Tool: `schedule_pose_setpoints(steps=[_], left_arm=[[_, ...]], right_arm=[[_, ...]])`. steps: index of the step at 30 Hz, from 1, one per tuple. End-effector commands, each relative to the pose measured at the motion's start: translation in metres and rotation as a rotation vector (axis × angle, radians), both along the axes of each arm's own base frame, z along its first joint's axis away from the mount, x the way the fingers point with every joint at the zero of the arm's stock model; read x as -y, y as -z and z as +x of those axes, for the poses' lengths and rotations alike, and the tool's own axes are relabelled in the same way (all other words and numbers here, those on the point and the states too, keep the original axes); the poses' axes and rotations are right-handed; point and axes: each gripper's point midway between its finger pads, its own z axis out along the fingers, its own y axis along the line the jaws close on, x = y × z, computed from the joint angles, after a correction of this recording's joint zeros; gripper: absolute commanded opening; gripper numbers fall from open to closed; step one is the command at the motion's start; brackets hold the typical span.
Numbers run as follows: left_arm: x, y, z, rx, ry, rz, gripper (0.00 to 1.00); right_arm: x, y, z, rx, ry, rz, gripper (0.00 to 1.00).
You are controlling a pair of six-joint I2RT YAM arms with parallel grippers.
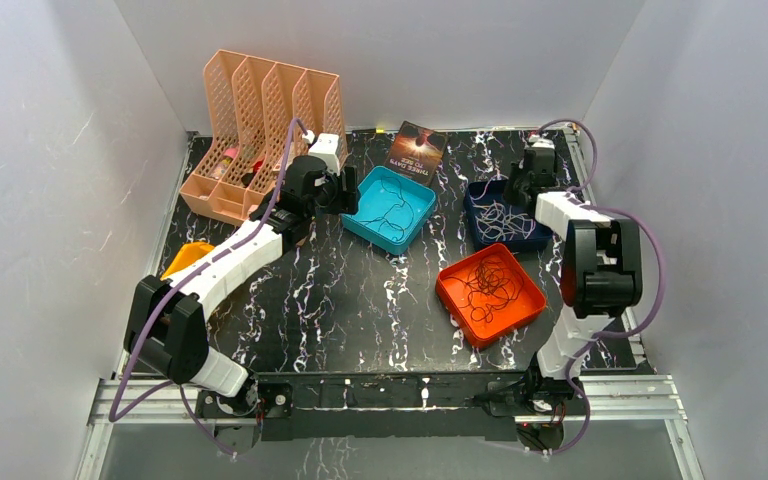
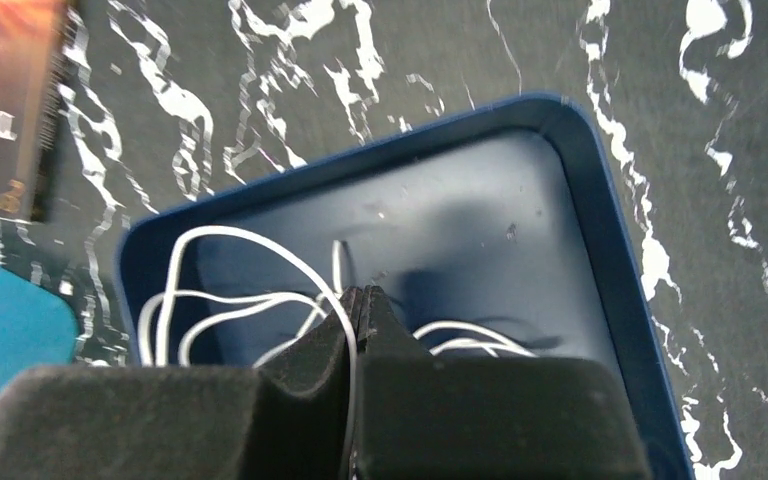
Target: Untangle the cables
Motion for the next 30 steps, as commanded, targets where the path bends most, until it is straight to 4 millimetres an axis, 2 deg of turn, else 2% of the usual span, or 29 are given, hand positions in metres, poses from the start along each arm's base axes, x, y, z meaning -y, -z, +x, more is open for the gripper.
schedule_pose_setpoints(steps=[1, 8, 12, 14, 16, 20, 30], left_arm=[[-0.003, -0.015, -0.002, 0.031, 0.005, -0.012, 0.66], [-0.003, -0.015, -0.002, 0.031, 0.007, -0.009, 0.66], [-0.002, -0.015, -0.002, 0.028, 0.011, -0.012, 0.66], [-0.003, -0.014, -0.002, 0.028, 0.009, -0.01, 0.66], [-0.002, -0.014, -0.002, 0.027, 0.01, -0.01, 0.66], [-0.002, -0.013, -0.002, 0.025, 0.009, -0.008, 0.66], [-0.002, -0.012, -0.001, 0.023, 0.008, -0.005, 0.66]], right_arm=[[0.008, 0.01, 0.004, -0.052, 0.024, -0.027, 0.06], [0.008, 0.049, -0.003, -0.182, 0.016, -0.037, 0.07], [0.012, 0.052, -0.005, -0.192, 0.031, -0.053, 0.09], [0.015, 0.046, -0.005, -0.18, 0.042, -0.066, 0.11], [0.019, 0.038, -0.004, -0.16, 0.055, -0.083, 0.18], [0.025, 0.011, 0.0, -0.099, 0.072, -0.108, 0.3], [0.032, -0.046, -0.004, 0.015, 0.093, -0.138, 0.47]])
